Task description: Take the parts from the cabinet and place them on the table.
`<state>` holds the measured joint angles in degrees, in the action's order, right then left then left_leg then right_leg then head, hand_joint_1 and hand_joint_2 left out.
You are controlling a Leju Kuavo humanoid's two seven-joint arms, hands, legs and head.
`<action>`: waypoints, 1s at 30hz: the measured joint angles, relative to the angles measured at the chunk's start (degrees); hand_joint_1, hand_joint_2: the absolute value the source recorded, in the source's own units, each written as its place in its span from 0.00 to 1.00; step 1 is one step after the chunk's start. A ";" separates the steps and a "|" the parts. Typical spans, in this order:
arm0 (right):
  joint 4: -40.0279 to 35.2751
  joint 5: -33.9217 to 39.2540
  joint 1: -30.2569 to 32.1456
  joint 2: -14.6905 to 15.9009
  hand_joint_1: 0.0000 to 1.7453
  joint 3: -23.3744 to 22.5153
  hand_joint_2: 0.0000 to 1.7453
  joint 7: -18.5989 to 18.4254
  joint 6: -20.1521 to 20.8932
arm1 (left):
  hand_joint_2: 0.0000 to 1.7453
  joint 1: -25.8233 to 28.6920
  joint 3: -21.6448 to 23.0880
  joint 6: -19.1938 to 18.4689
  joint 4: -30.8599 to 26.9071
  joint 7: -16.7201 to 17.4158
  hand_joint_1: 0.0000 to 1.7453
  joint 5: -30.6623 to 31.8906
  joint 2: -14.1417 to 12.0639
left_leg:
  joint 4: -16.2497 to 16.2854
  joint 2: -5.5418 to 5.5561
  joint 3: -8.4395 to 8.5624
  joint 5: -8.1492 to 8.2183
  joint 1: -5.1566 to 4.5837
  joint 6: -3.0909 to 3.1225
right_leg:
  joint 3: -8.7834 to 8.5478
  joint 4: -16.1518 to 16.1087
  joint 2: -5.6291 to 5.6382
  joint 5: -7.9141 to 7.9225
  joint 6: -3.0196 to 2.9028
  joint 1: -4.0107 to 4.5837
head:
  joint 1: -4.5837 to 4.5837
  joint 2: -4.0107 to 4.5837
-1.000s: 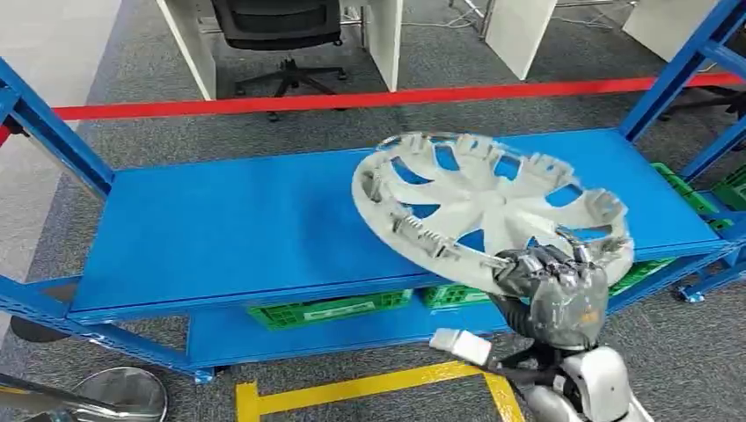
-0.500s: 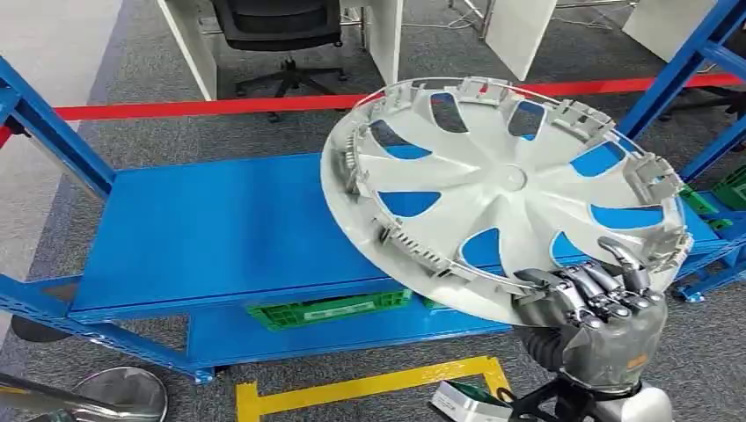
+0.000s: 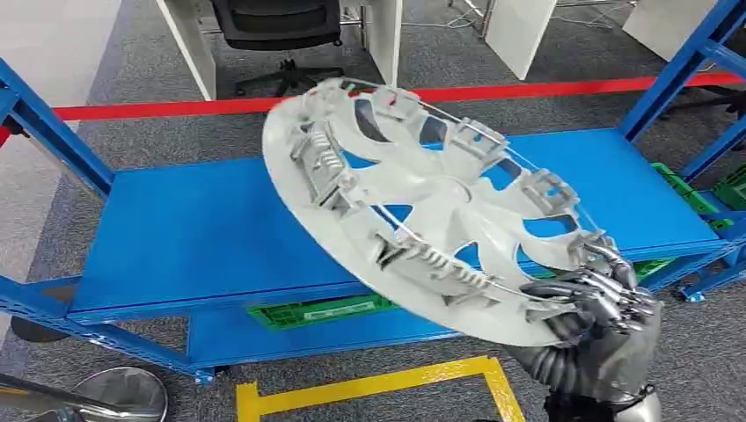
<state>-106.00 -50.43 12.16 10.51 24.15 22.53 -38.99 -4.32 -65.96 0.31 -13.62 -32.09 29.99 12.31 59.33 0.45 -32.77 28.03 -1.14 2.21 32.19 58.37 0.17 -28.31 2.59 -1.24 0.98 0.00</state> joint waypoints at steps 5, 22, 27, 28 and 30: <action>-0.77 0.57 0.02 -0.35 1.00 0.48 1.00 0.64 0.02 | 0.00 -0.02 0.00 -0.13 0.00 0.00 0.00 0.00 -0.20 | 0.34 0.00 -0.14 0.12 -0.16 0.22 | 0.00 -0.02 0.02 0.12 0.26 -0.12 | 0.00 0.00; -1.53 1.69 0.29 -0.53 1.00 0.85 1.00 1.95 0.02 | 0.00 -0.35 -0.02 0.92 0.00 0.17 0.00 0.24 -0.11 | -0.11 -0.02 -0.15 -0.41 0.36 -0.04 | 0.68 0.22 0.05 0.28 0.03 0.28 | 0.11 0.00; -1.68 2.47 0.11 -0.83 1.00 0.79 1.00 2.10 0.02 | 0.00 -0.73 0.00 1.18 0.00 0.22 0.00 0.24 -0.09 | 5.63 -0.11 -2.35 3.72 0.83 -1.82 | 0.27 -0.19 -0.30 0.41 -1.58 -0.10 | -0.24 0.00; -1.68 2.63 0.16 -0.85 1.00 0.79 1.00 1.99 0.02 | 0.00 -0.73 0.00 1.31 0.00 0.22 0.00 0.24 -0.09 | 10.45 -0.12 -4.44 6.04 1.09 -2.10 | 0.26 -0.12 -0.45 0.59 -1.71 -0.07 | -0.17 0.00; -1.66 2.80 0.25 -0.85 1.00 0.70 1.00 1.12 0.04 | 0.00 -0.66 -0.02 1.24 0.02 0.57 0.00 -0.02 -0.09 | 17.04 -0.12 -7.29 8.39 1.45 -2.47 | 0.29 -0.09 -0.49 0.61 -1.76 -0.08 | -0.24 0.00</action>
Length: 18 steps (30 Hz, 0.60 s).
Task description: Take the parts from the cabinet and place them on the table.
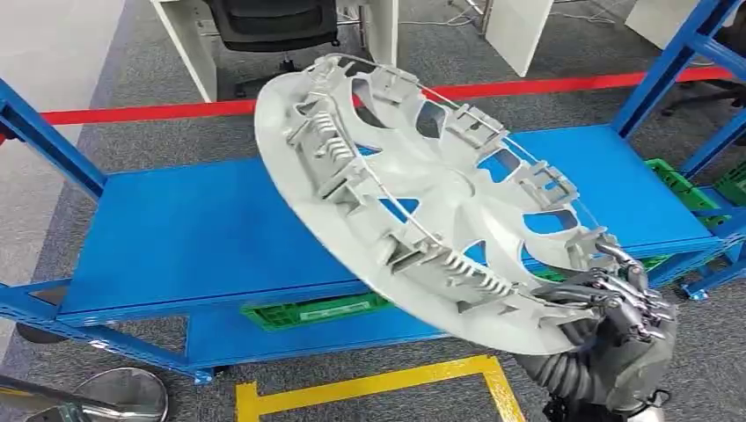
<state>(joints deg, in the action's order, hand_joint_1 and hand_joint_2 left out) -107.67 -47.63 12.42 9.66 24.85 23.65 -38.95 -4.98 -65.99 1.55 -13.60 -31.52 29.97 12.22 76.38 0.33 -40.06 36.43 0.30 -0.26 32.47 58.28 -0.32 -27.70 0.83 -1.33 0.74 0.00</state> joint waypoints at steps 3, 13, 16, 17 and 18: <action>0.07 0.48 0.14 0.00 1.00 -0.33 1.00 -1.14 0.00 | 0.00 -0.11 0.00 -1.40 -0.02 0.13 0.00 -0.50 0.00 | -7.89 -0.02 3.89 -5.78 0.48 -0.21 | -0.04 0.17 0.06 0.00 0.07 -0.23 | 0.06 0.00; 0.59 1.97 0.17 0.00 1.00 -0.76 1.00 -2.01 0.15 | 0.00 -0.62 -0.04 -3.52 0.00 0.63 0.00 -1.05 0.00 | -16.99 -0.16 5.87 -9.97 0.20 2.99 | 4.23 8.73 0.24 -6.93 2.62 -0.22 | 0.33 0.00; 1.00 2.31 0.17 0.00 1.00 -0.83 1.00 -1.95 0.26 | 0.00 -0.60 -0.07 -3.58 0.00 0.63 0.00 -1.11 0.00 | -16.90 -0.23 4.21 -11.18 -0.32 3.24 | 6.05 16.85 0.24 -10.24 2.61 -0.10 | 0.30 0.00; 1.12 2.66 0.15 0.00 1.00 -0.83 1.00 -1.84 0.37 | 0.00 -0.61 -0.07 -3.71 0.00 0.63 0.00 -1.11 0.02 | -16.88 -0.23 3.70 -11.64 -0.46 3.22 | 4.14 14.62 0.24 -8.51 2.38 -0.02 | 0.28 0.00; 1.16 3.04 0.10 0.00 1.00 -0.85 1.00 -1.71 0.44 | 0.00 -0.61 -0.07 -3.83 0.00 0.63 0.00 -1.11 0.02 | -16.85 -0.22 3.26 -12.01 -0.57 3.17 | 1.45 10.66 0.23 -6.35 2.09 0.10 | 0.30 0.00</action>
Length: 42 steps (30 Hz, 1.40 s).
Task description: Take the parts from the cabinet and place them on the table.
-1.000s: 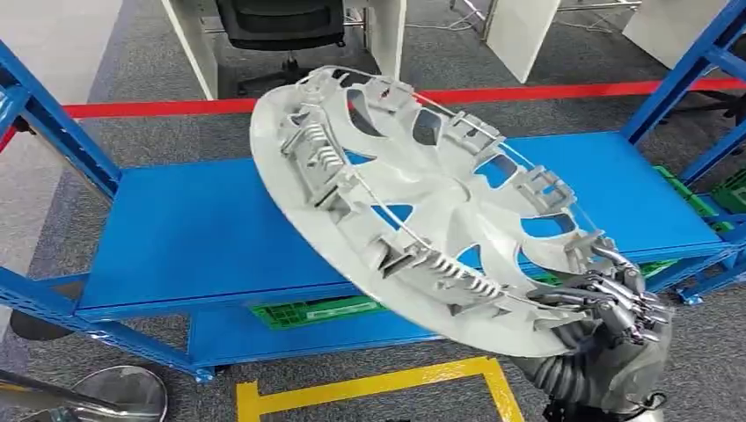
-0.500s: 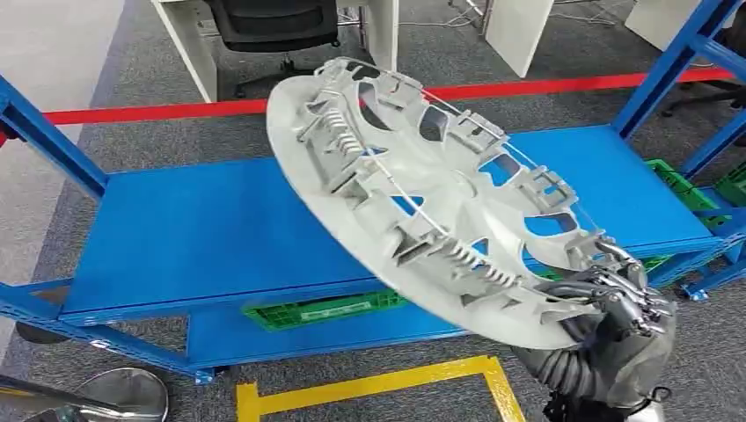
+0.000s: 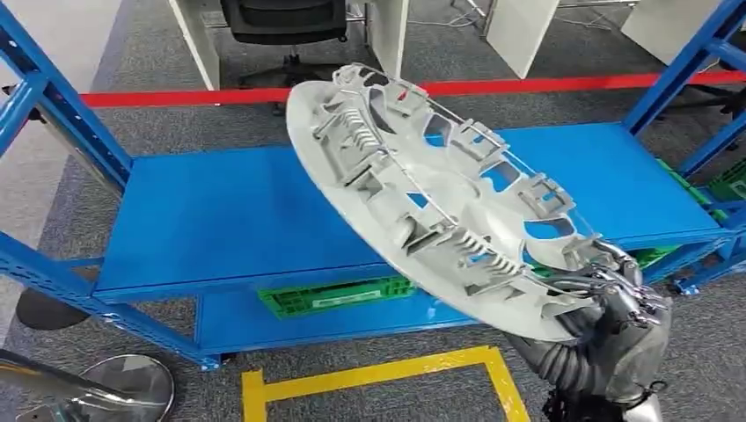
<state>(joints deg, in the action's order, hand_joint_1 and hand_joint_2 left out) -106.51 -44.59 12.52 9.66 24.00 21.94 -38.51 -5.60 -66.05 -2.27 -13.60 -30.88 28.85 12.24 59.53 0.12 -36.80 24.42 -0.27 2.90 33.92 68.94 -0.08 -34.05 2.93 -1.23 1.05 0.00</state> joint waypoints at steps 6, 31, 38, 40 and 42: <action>0.42 1.68 -0.35 0.00 1.00 -0.02 1.00 0.37 1.05 | 0.00 -0.07 0.00 -0.39 0.00 0.09 0.00 -0.02 0.18 | -0.34 0.00 -1.11 -2.83 0.18 -1.71 | -6.23 -11.85 0.04 2.44 -0.94 1.07 | 0.13 0.00; 2.32 3.65 -0.49 0.00 1.00 0.07 1.00 0.74 3.69 | 0.00 -0.29 0.00 -1.03 0.00 1.03 0.00 -0.07 -0.17 | -1.65 -0.15 0.98 -0.03 0.17 -0.14 | 1.42 1.37 -0.12 3.85 0.41 0.18 | 0.02 0.00; 2.36 3.98 -0.52 0.00 1.00 0.13 1.00 0.76 3.76 | 0.00 -0.21 0.00 -1.14 0.00 1.05 0.00 -0.07 -0.22 | -1.45 -0.07 -1.48 -3.08 0.04 -2.20 | -7.47 -14.03 -0.25 3.28 -1.12 0.24 | -0.02 0.00; 2.36 3.93 -0.59 0.00 1.00 0.11 1.00 0.83 3.85 | 0.00 -0.09 0.00 -1.14 0.00 1.05 0.00 -0.07 -0.17 | 2.65 -0.02 -2.45 3.01 0.28 -3.07 | -6.49 -13.93 -0.51 4.27 -2.27 0.27 | -0.26 0.00; 2.40 3.95 -0.56 0.00 1.00 0.11 1.00 0.81 3.85 | 0.00 -0.13 0.00 -1.14 0.02 1.05 0.00 -0.04 -0.15 | 11.77 -0.03 -4.06 9.19 0.59 -3.65 | -5.08 -13.74 -0.60 5.38 -2.35 0.36 | -0.37 0.00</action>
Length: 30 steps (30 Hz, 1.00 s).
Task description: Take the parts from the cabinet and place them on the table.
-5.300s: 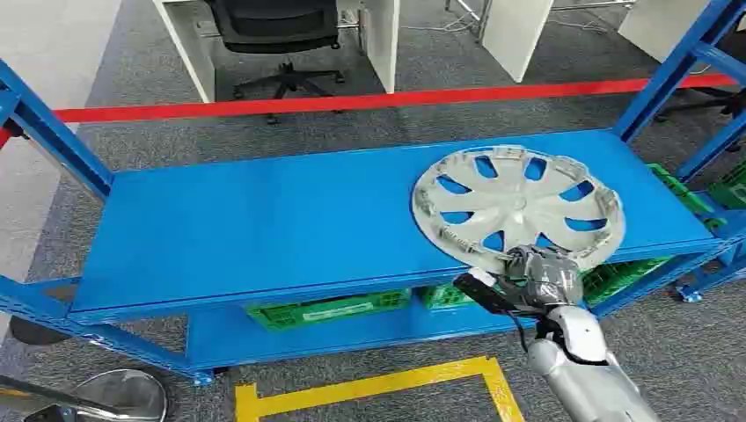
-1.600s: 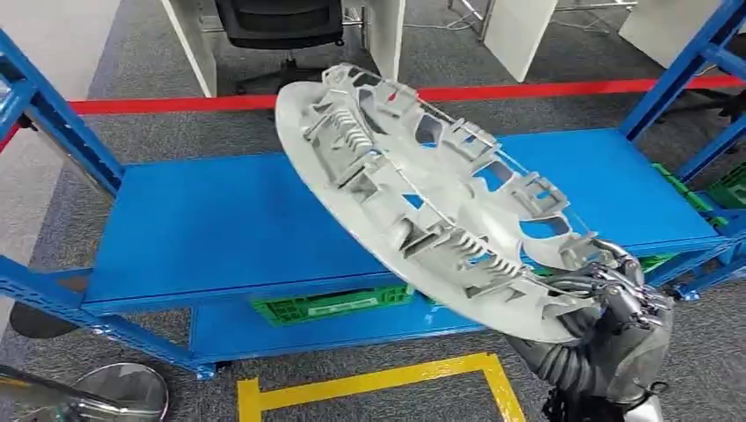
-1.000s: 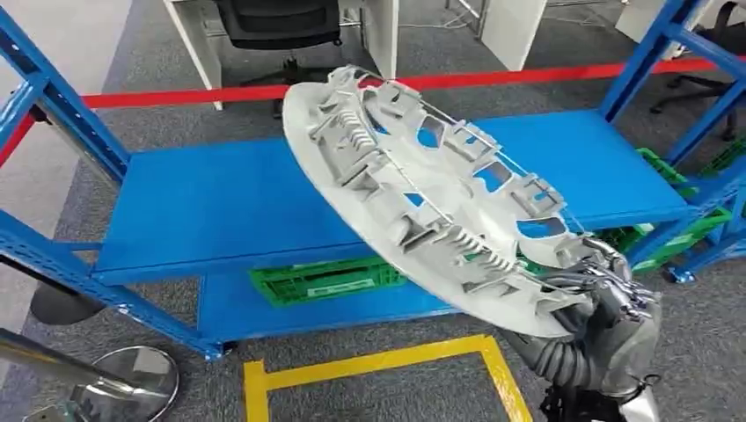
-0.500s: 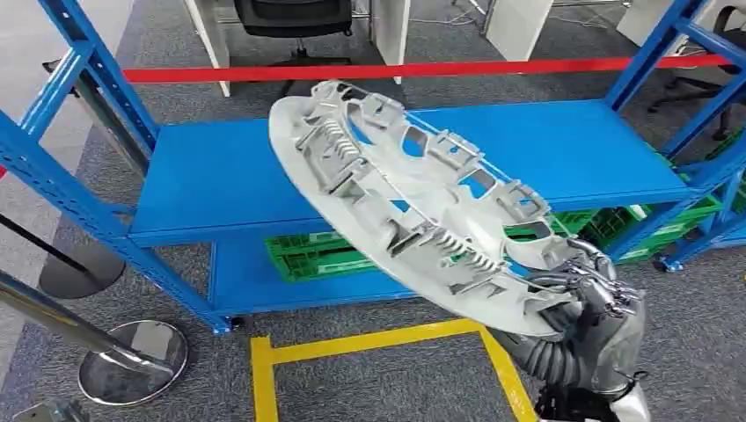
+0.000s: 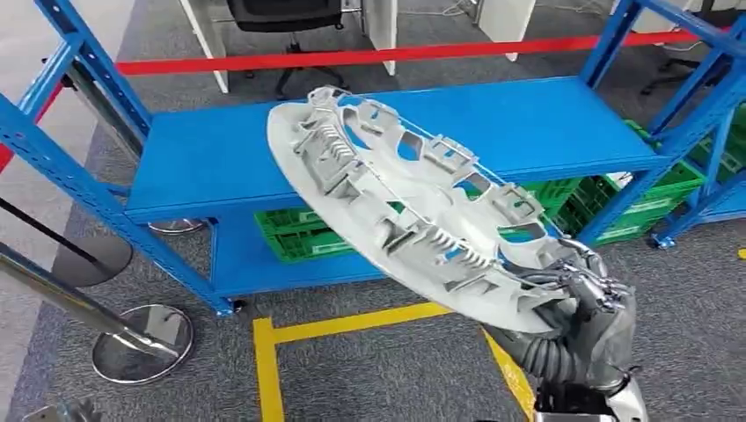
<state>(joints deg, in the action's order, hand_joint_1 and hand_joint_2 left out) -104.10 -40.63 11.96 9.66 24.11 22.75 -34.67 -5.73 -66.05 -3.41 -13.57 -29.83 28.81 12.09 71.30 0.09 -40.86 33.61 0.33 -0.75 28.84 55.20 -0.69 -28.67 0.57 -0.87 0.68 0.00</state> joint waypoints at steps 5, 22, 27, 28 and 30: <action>0.09 0.00 0.04 0.00 1.00 0.00 1.00 -0.02 0.00 | 0.00 -0.08 0.00 0.00 0.00 0.00 0.00 0.00 -0.13 | -4.49 0.00 7.66 -5.24 0.25 -0.01 | 4.51 2.13 -0.02 1.77 0.39 0.00 | -0.02 0.00; 0.68 -0.15 -0.01 0.02 1.00 0.20 1.00 -1.60 0.04 | 0.00 -0.37 0.09 0.88 0.02 1.22 0.00 0.04 0.04 | -12.38 -0.39 4.65 -8.46 -0.50 2.58 | -1.04 3.08 0.04 -3.12 2.83 0.01 | 0.61 0.00; 0.63 1.92 0.03 0.02 1.00 0.18 1.00 -1.64 1.64 | 0.00 -0.34 0.13 3.32 0.02 1.55 0.00 0.24 0.02 | -11.85 -1.02 3.99 -9.00 -0.04 0.94 | -1.01 1.03 0.57 -2.48 0.68 0.12 | 0.54 0.00; 0.63 2.16 0.02 0.02 1.00 0.17 1.00 -1.60 1.81 | 0.00 -0.36 0.15 3.58 0.02 1.57 0.00 0.35 0.02 | -10.35 -0.82 3.57 -6.73 -0.04 0.66 | -1.08 1.05 0.85 -2.11 0.23 0.15 | 0.28 0.00; 0.63 2.30 0.04 0.02 1.00 0.17 1.00 -1.60 2.17 | 0.00 -0.35 0.22 4.00 0.02 2.03 0.00 0.63 0.11 | -2.28 -0.76 1.43 -0.83 0.08 0.28 | -0.23 1.16 1.36 -1.26 -0.34 0.25 | 0.26 0.00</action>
<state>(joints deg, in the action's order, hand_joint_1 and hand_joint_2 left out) -103.47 -38.34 12.01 9.68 24.28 21.16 -32.50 -6.08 -65.83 0.59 -13.55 -27.80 29.44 12.20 69.01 -0.67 -39.43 32.78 0.41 -0.47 28.61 56.37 0.67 -29.93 0.23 -0.62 0.94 0.00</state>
